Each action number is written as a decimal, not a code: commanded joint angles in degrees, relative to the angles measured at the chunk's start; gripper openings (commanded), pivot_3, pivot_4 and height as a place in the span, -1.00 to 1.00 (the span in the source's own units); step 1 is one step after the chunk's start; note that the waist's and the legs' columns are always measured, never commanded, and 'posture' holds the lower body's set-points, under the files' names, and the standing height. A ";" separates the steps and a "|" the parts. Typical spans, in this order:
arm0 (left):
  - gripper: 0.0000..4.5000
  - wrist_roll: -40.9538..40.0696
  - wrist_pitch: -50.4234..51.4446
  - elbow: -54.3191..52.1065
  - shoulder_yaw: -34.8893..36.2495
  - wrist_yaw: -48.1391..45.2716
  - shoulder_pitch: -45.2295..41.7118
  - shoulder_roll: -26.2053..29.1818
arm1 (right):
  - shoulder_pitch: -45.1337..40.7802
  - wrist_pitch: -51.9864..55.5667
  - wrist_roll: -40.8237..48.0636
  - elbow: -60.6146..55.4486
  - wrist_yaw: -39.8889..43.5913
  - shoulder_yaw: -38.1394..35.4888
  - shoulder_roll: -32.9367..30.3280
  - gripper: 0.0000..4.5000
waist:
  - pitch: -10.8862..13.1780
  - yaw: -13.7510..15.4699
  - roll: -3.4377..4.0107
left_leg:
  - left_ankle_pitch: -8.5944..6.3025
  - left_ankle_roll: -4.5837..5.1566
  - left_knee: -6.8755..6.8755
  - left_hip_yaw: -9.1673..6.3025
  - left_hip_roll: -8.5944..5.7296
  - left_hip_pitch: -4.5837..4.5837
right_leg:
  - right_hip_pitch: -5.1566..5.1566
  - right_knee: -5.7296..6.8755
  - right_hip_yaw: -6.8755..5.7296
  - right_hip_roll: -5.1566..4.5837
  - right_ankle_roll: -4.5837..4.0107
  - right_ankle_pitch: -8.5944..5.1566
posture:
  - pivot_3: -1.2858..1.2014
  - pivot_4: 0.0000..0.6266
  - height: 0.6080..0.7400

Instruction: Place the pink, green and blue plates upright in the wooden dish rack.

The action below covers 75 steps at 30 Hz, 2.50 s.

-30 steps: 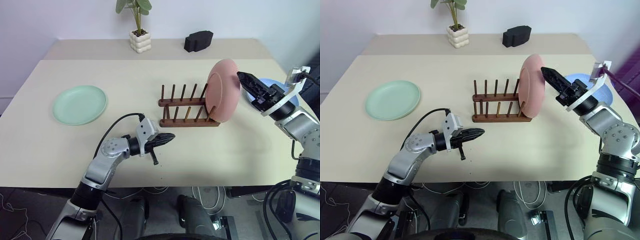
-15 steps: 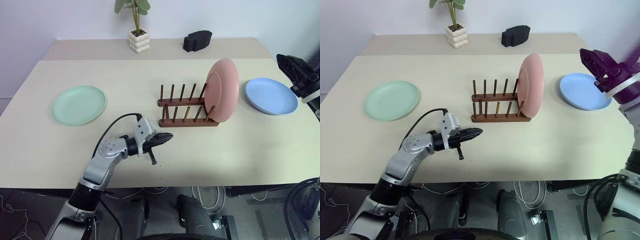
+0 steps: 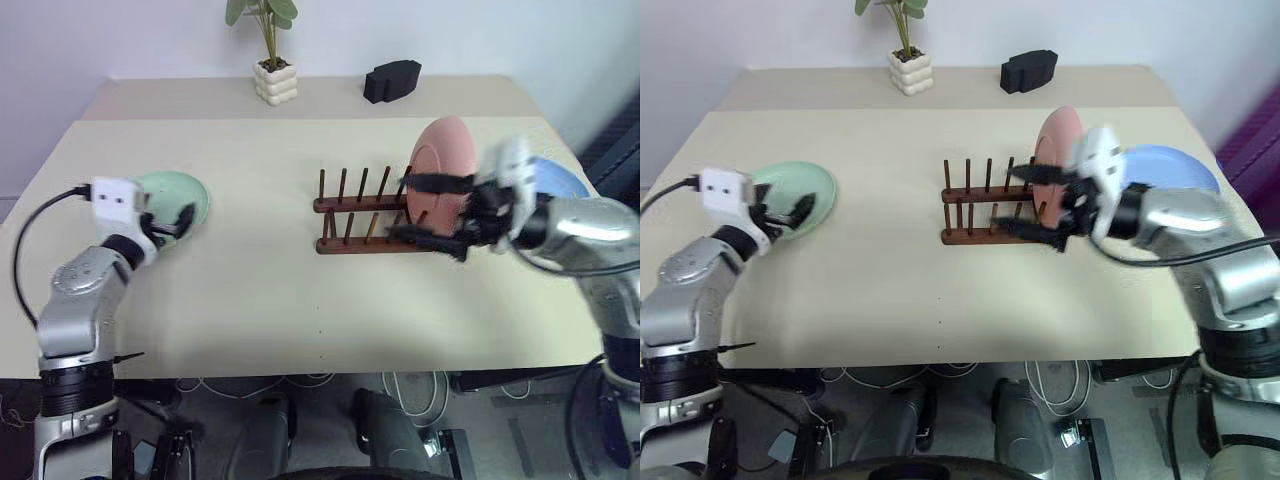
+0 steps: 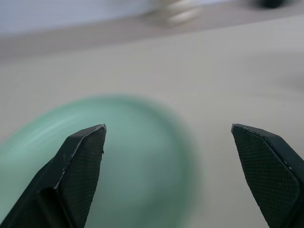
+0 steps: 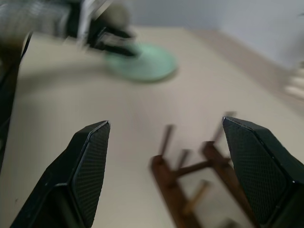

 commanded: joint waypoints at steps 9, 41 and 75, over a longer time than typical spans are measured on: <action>0.99 1.38 15.21 3.88 7.91 13.51 -3.41 1.80 | -0.05 -4.00 -6.82 -0.17 0.92 6.14 6.30 0.72 | 0.00 -0.22 -0.06 | -0.01 -0.03 -0.03 -0.03 -0.05 0.01 | -0.04 0.03 0.00 0.01 0.09 0.06 | 0.03 -0.52 0.94; -0.97 -3.44 -1.58 2.51 4.15 13.75 -18.01 -5.39 | -2.81 -9.40 -17.44 1.24 -4.66 7.84 10.05 0.72 | 0.07 0.24 -0.29 | 0.06 -0.20 -0.03 -0.02 -0.04 -0.02 | -0.06 0.01 -0.03 -0.12 0.07 0.12 | 0.03 -0.52 0.94; -1.00 -1.12 14.35 -17.98 -13.54 15.08 -30.32 -13.15 | -15.53 -38.80 -53.53 21.40 -19.67 21.05 23.30 -0.97 | 0.10 -0.44 -0.33 | 0.12 -0.27 -0.12 -0.03 -0.20 0.00 | -0.10 0.05 -0.01 0.03 0.14 0.21 | 0.03 -0.52 0.94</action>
